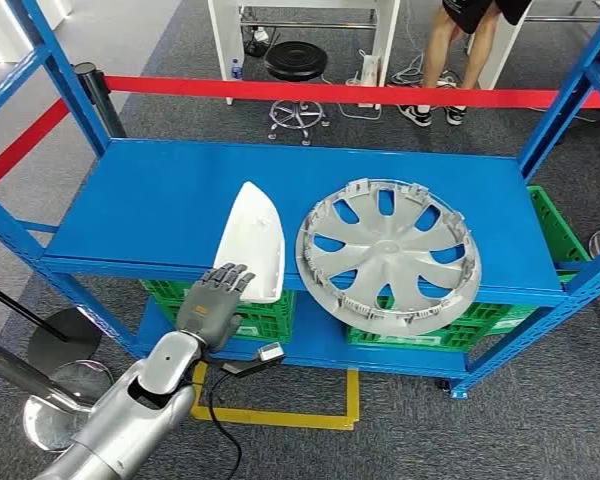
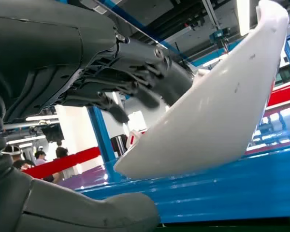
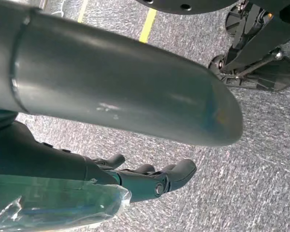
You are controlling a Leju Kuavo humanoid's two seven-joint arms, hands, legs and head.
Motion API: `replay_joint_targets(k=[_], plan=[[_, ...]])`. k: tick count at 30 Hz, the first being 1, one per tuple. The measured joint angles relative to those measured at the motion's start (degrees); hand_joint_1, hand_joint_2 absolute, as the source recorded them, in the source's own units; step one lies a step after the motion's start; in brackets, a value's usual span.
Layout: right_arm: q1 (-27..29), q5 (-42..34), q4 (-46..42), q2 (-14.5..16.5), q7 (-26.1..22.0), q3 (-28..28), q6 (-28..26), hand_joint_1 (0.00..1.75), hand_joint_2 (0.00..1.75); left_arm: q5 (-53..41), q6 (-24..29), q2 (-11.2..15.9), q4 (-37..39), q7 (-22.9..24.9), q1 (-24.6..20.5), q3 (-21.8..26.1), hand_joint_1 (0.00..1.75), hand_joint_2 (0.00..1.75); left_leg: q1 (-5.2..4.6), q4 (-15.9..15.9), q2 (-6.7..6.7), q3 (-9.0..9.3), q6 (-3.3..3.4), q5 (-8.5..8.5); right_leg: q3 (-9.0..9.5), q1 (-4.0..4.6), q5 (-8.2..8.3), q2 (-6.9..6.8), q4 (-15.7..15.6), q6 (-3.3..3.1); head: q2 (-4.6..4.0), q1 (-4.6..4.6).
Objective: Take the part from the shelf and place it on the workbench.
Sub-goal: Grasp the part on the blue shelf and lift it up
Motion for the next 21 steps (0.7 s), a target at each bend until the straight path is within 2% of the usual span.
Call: replay_joint_targets(k=[4, 21], plan=[[0.01, -0.1, -0.01, 0.0, -0.3, -0.01, 0.31, 0.0, 0.0, -0.22, -0.39, 0.24, -0.01, 0.0, 0.0, -0.17, 1.55, 1.75, 0.0, 0.0, 0.0, 0.0, 0.0, 0.0, 0.0, 0.0, 0.0, 0.0, 0.0, 0.0, 0.0, 0.0], [0.14, -0.23, -0.81, 0.01, -1.19, -0.02, 1.59, 0.0, 0.0, -1.0, -0.81, 1.39, -0.48, -0.33, -0.54, -0.73, 1.57, 1.75, 0.0, 0.0, 0.0, -0.01, -0.02, 0.05, -0.02, 0.0, 0.03, 0.01, 0.03, 0.01, -0.01, 0.0]])
